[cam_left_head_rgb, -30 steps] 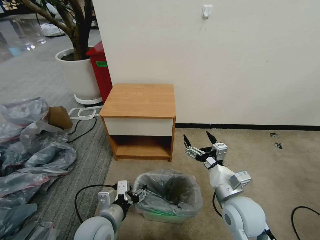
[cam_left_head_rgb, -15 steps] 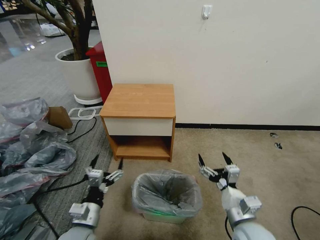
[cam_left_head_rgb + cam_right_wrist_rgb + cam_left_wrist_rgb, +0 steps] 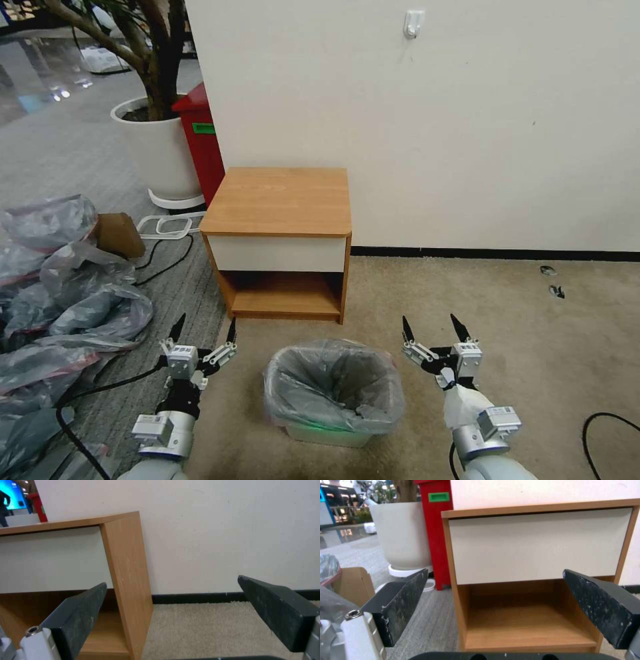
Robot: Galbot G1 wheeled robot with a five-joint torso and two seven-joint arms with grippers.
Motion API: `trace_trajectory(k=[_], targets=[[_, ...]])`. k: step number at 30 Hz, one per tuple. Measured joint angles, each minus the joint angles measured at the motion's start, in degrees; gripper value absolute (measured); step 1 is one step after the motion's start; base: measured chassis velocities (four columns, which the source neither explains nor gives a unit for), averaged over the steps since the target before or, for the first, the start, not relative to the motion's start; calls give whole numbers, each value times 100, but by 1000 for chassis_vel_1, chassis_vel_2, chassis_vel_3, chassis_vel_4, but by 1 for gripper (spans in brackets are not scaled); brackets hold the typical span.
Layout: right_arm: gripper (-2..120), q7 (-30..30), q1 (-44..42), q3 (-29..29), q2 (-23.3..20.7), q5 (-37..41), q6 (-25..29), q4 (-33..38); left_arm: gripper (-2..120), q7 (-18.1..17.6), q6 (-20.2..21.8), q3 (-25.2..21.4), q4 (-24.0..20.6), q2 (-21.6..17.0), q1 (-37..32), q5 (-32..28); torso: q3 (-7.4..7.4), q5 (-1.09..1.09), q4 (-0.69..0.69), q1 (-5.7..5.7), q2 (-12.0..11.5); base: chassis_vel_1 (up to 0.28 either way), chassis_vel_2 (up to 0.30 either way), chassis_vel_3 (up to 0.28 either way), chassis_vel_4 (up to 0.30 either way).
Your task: Pick up the garbage bag from the table and place it over the trash can.
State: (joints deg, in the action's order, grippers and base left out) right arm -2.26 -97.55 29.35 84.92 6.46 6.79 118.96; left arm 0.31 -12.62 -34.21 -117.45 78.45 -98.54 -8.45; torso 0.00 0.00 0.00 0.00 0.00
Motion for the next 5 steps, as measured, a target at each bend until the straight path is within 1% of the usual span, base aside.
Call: trace_trajectory(k=[5], targets=[[100,-3,7,-1,-3,2,-11,0,100,0,31,5,-8,0,4,-14,0,0,0,0,0,0,0,0,0]])
